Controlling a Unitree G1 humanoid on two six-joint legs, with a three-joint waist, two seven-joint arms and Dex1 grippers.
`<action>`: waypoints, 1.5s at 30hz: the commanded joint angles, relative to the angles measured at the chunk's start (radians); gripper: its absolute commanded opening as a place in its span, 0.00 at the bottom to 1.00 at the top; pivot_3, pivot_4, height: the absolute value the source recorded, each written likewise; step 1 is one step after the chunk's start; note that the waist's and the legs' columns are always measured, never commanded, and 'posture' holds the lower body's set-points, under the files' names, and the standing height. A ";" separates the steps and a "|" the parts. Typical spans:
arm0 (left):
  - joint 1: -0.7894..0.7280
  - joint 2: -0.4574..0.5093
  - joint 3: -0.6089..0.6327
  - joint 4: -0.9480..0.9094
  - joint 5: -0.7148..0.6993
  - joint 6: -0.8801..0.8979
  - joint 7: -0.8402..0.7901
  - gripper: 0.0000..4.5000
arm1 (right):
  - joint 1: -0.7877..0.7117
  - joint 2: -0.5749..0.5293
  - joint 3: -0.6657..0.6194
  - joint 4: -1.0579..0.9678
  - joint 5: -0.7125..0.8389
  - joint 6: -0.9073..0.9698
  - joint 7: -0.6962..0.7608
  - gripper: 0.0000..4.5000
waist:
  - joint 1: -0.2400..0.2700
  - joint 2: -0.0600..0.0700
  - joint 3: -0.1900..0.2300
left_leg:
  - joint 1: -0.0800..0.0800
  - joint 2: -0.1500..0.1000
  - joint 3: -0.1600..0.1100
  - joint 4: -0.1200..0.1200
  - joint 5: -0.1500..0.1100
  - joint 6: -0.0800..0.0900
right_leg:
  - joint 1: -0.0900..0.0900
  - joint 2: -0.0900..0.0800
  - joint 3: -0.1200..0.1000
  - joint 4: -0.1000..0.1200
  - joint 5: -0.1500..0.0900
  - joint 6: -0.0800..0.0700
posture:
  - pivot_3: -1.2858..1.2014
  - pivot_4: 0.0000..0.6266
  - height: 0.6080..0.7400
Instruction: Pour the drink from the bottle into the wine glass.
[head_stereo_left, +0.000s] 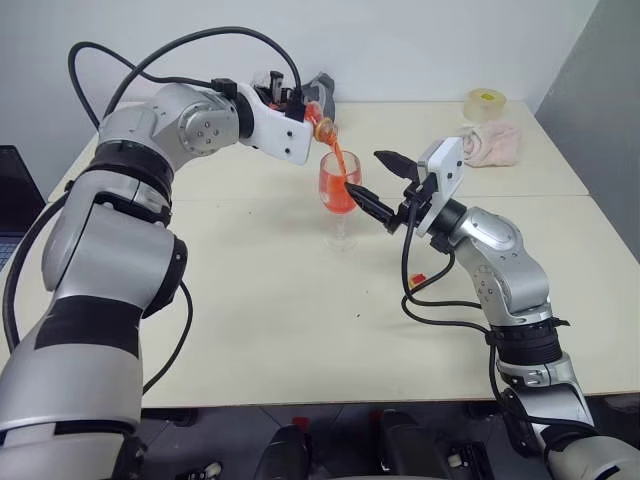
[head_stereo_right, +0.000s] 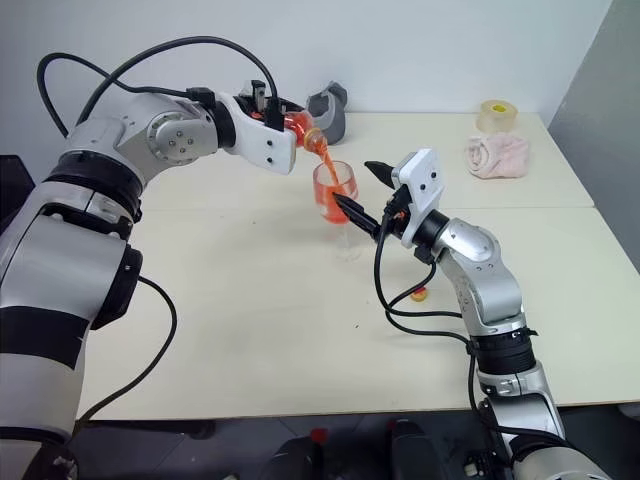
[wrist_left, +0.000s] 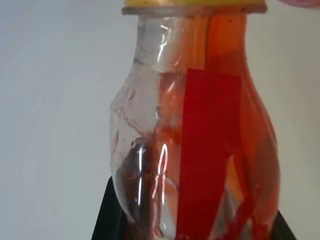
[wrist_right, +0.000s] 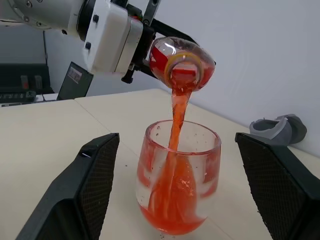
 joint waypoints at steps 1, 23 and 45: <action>-0.004 -0.003 0.084 -0.011 -0.105 0.030 -0.085 0.22 | -0.010 -0.004 -0.012 -0.040 0.010 -0.011 -0.002 0.89 | -0.001 0.000 0.000 | 0.000 0.000 0.000 0.000 0.000 0.000 | 0.000 0.000 0.000 0.000 0.000 0.000 | 0.52 0.24 1.00; 0.262 -0.080 0.603 -0.315 -0.708 0.584 -0.238 0.22 | 0.129 -0.090 0.031 -0.238 0.070 0.086 0.088 0.89 | -0.017 0.000 0.000 | 0.001 0.000 -0.004 0.001 0.000 0.000 | 0.000 -0.001 0.000 0.002 0.000 0.000 | 0.52 0.24 1.00; 1.016 -0.166 0.808 -0.902 -0.947 0.818 -0.033 0.22 | 0.344 -0.078 0.134 -0.267 0.004 -0.006 0.087 0.89 | 0.034 -0.004 -0.004 | 0.002 -0.002 -0.008 0.005 0.000 0.000 | 0.004 -0.005 -0.001 0.001 0.000 0.000 | 0.52 0.24 1.00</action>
